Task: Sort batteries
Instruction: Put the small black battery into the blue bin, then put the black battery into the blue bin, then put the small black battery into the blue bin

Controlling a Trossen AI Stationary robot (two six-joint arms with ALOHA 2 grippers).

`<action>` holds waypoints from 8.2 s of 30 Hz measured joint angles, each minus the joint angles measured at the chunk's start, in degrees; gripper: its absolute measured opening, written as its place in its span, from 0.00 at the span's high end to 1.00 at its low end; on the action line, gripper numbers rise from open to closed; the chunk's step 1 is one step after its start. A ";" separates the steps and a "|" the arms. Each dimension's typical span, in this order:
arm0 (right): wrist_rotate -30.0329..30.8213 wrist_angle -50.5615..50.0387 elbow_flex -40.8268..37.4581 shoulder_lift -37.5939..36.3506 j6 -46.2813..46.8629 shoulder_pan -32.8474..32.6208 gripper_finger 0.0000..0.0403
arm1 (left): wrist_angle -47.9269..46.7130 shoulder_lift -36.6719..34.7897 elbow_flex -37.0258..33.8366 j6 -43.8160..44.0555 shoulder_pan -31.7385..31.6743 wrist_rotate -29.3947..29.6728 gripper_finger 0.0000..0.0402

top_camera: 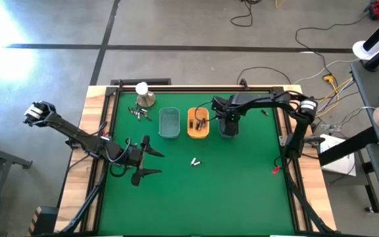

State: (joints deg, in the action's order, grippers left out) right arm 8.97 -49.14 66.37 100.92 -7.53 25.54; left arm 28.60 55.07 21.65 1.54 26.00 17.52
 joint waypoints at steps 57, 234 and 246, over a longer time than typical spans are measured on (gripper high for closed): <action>22.15 17.76 -13.44 -2.84 75.95 27.67 0.80 | -1.64 0.02 0.00 -1.55 0.02 0.13 0.37; -3.60 -20.54 4.39 -7.51 7.69 22.98 0.92 | -1.38 -1.18 0.00 -1.03 0.04 1.55 0.37; -3.01 -13.98 3.93 -11.90 -3.03 2.67 0.92 | -1.00 -1.20 0.00 -1.03 0.04 1.57 0.37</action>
State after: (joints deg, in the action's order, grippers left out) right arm 5.96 -63.11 70.30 89.02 -10.56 28.21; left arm 27.60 53.87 21.65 0.51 26.04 19.09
